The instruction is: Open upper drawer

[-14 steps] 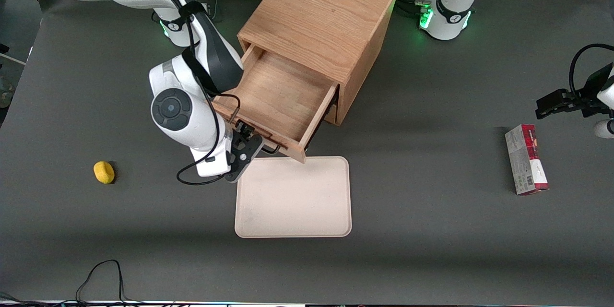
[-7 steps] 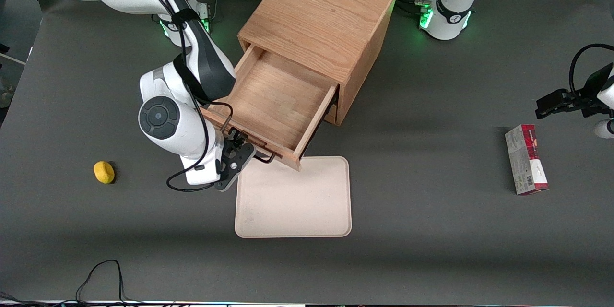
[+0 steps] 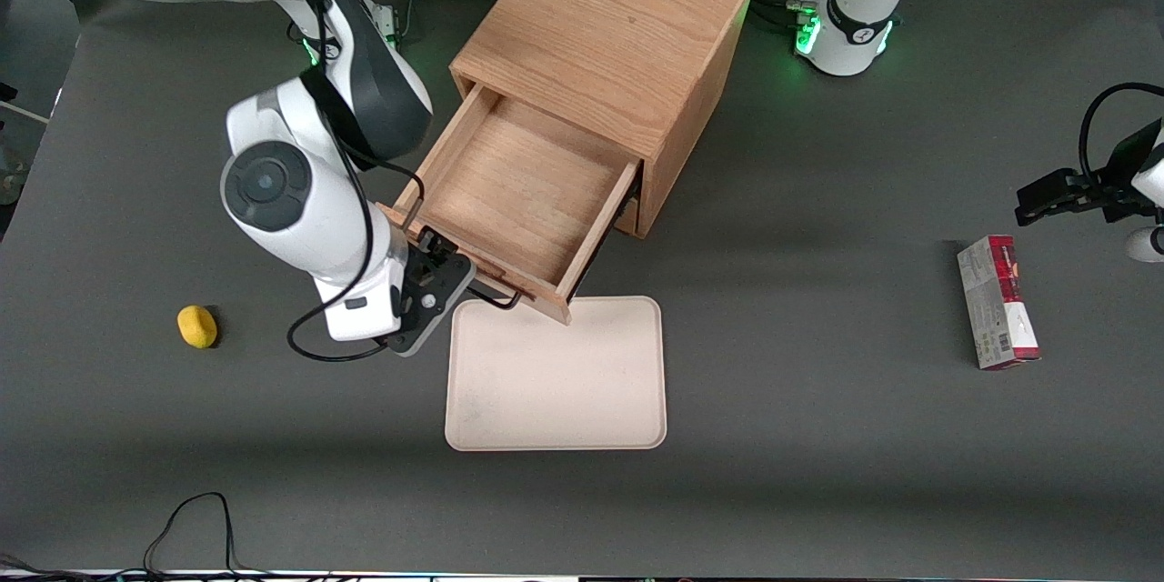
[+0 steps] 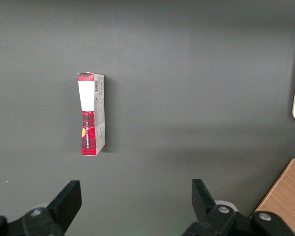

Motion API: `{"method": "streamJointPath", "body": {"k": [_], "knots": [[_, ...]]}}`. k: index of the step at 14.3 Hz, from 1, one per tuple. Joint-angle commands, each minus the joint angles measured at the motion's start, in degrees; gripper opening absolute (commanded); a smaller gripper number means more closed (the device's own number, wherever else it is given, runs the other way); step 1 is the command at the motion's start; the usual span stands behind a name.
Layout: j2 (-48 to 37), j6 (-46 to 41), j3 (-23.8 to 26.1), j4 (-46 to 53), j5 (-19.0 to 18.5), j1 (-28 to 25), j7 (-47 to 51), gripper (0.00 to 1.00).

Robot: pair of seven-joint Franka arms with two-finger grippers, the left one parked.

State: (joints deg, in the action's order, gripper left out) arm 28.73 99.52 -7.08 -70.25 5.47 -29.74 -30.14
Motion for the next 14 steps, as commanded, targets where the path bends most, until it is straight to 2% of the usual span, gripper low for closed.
{"method": "streamJointPath", "body": {"k": [1,7,12,14], "knots": [[-3.31,-2.31,-1.96,1.61,-0.98,0.12,5.5,1.0],[-10.43,-11.26,-10.31,-0.31,-1.25,-0.41,20.18,1.0],[-15.01,-11.63,-18.22,-2.6,-0.37,-0.49,22.22,1.0],[-16.33,-11.28,-19.29,-4.01,-0.19,0.12,26.17,1.0]]}}
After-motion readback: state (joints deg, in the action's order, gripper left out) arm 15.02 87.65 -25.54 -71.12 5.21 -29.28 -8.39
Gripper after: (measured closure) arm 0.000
